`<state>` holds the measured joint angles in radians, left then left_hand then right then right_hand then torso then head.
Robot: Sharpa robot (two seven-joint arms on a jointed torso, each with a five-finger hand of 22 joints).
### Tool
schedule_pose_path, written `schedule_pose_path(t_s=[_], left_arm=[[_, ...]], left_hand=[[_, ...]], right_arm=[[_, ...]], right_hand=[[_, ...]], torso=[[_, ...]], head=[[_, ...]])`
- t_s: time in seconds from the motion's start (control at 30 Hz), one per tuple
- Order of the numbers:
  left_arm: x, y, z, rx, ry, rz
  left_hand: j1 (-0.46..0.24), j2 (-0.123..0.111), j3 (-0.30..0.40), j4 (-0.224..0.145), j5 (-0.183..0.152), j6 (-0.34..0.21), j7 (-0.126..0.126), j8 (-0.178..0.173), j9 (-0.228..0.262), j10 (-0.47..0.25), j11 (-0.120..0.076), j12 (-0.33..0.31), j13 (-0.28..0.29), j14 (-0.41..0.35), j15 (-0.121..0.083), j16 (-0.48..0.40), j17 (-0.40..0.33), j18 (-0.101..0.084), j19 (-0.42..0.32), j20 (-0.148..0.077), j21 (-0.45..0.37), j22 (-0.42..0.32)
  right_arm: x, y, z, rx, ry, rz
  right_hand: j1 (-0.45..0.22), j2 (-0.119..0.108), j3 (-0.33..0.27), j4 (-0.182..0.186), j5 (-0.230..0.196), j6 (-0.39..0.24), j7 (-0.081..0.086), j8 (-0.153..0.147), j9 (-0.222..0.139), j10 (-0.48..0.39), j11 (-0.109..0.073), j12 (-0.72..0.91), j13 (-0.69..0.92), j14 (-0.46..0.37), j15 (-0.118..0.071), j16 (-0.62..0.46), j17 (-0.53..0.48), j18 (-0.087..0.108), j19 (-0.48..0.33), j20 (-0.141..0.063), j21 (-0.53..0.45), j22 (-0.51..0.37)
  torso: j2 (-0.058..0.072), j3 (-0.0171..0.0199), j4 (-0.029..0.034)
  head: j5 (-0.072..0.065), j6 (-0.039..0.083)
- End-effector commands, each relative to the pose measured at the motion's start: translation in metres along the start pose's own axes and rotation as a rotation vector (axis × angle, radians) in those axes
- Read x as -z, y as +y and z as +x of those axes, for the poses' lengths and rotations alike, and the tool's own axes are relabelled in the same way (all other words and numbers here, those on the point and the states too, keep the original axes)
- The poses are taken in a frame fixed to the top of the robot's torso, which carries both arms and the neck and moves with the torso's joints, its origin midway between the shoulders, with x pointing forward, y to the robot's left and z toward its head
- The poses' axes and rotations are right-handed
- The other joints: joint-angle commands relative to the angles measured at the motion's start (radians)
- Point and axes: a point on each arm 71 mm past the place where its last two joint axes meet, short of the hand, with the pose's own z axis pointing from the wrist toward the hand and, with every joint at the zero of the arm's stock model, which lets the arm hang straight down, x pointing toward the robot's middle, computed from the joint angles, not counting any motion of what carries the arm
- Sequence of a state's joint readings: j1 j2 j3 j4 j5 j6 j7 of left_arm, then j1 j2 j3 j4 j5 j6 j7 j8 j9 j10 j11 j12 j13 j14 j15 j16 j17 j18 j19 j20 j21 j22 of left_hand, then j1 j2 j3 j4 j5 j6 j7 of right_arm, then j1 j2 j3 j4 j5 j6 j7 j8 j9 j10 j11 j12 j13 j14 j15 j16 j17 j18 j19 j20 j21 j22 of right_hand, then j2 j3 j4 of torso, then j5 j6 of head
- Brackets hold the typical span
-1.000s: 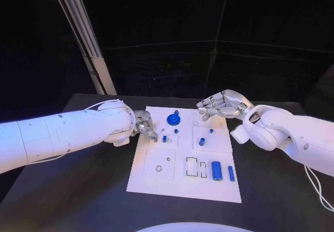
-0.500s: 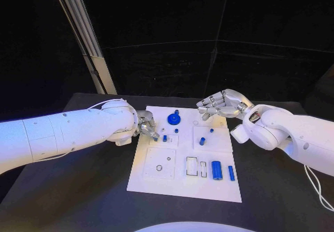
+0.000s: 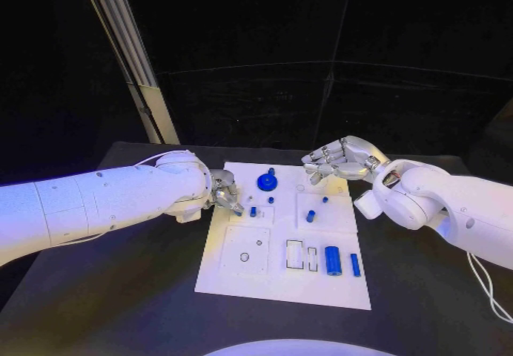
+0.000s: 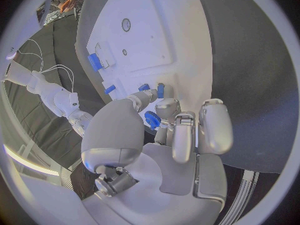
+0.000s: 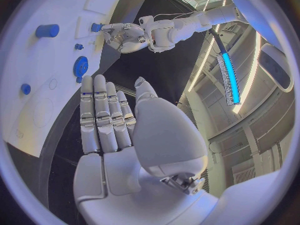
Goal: Assemble the parts on the task board
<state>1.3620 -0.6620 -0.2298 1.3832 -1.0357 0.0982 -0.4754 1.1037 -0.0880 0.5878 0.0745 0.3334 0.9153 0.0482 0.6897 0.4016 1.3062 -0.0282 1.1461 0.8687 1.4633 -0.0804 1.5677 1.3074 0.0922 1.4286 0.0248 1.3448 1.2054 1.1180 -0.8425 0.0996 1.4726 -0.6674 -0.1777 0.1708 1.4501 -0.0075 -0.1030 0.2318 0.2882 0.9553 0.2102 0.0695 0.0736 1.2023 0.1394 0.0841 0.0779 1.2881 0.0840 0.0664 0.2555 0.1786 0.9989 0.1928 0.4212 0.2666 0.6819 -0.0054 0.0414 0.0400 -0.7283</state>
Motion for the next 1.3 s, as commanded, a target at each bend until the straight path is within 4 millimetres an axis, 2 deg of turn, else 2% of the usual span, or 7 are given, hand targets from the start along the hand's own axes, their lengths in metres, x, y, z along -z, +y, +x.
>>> schedule_pose_path(t_s=[0.03,0.5,0.83,1.0,1.3], left_arm=[[-0.0007,-0.0001,0.0041,-0.011,0.035,-0.011],[-0.0029,-0.0052,0.0056,-0.018,0.054,-0.005],[-0.0043,-0.006,0.0061,-0.024,0.07,-0.011],[-0.005,-0.0058,0.0056,-0.021,0.071,-0.016],[-0.0068,-0.0049,0.0035,-0.015,0.06,-0.029]], left_hand=[[-0.003,0.007,0.136,-0.129,0.004,0.005,0.0,-0.001,0.002,0.004,0.0,0.003,-0.001,0.108,-0.006,0.003,0.263,-0.014,0.005,-0.001,0.001,-0.001],[-0.026,0.0,0.125,-0.123,0.001,0.014,-0.003,-0.003,0.006,0.008,-0.002,0.002,0.001,0.108,-0.007,0.003,0.263,-0.014,0.005,-0.001,0.0,-0.001],[-0.079,-0.016,0.045,-0.089,-0.005,0.03,-0.015,-0.014,0.014,0.015,-0.01,0.001,0.003,0.108,-0.014,0.003,0.263,-0.015,0.007,-0.007,0.0,0.003],[-0.101,-0.01,0.0,-0.063,-0.005,0.039,-0.017,-0.025,0.014,0.015,-0.012,-0.001,0.002,0.108,-0.016,0.003,0.263,-0.015,0.008,-0.01,-0.001,0.005],[-0.114,-0.001,-0.022,-0.044,-0.003,0.048,-0.019,-0.032,0.015,0.018,-0.013,0.002,0.007,0.108,-0.017,0.003,0.263,-0.017,0.012,-0.011,0.005,0.015]], right_arm=[[-0.0004,0.0019,0.0004,-0.006,0.008,-0.012],[0.0002,0.0022,0.0003,-0.006,0.008,-0.012],[0.0005,0.0022,0.0001,-0.006,0.007,-0.012],[0.0005,0.0022,0.0001,-0.005,0.007,-0.013],[0.0003,0.0022,0.0002,-0.006,0.007,-0.013]], right_hand=[[0.001,0.01,0.0,-0.005,0.006,-0.006,-0.001,0.0,0.001,-0.007,-0.002,0.007,0.001,-0.005,-0.002,0.0,-0.001,0.004,0.006,-0.003,-0.003,-0.001],[0.001,0.01,0.0,-0.005,0.006,-0.006,-0.001,0.0,0.001,-0.007,-0.002,0.007,0.001,-0.005,-0.002,0.0,-0.001,0.004,0.006,-0.003,-0.003,-0.001],[0.001,0.01,0.0,-0.005,0.006,-0.006,-0.001,0.0,0.001,-0.007,-0.002,0.007,0.001,-0.005,-0.002,0.0,-0.001,0.004,0.006,-0.003,-0.003,-0.001],[0.001,0.01,0.0,-0.005,0.006,-0.006,-0.001,0.0,0.001,-0.007,-0.002,0.007,0.001,-0.005,-0.002,0.0,-0.001,0.004,0.006,-0.003,-0.003,-0.001],[0.001,0.011,0.0,-0.006,0.007,-0.006,-0.001,0.0,0.001,-0.008,-0.002,0.007,0.001,-0.006,-0.002,-0.001,-0.001,0.004,0.007,-0.003,-0.004,-0.002]], torso=[[0.0,-0.0004,-0.0002],[0.0,-0.0003,0.0002],[0.001,-0.0001,-0.0002],[0.0,-0.0006,0.0001],[0.0,-0.0004,0.0001]], head=[[0.0,0.0],[-0.002,-0.003],[-0.001,-0.006],[-0.001,-0.008],[-0.002,-0.009]])
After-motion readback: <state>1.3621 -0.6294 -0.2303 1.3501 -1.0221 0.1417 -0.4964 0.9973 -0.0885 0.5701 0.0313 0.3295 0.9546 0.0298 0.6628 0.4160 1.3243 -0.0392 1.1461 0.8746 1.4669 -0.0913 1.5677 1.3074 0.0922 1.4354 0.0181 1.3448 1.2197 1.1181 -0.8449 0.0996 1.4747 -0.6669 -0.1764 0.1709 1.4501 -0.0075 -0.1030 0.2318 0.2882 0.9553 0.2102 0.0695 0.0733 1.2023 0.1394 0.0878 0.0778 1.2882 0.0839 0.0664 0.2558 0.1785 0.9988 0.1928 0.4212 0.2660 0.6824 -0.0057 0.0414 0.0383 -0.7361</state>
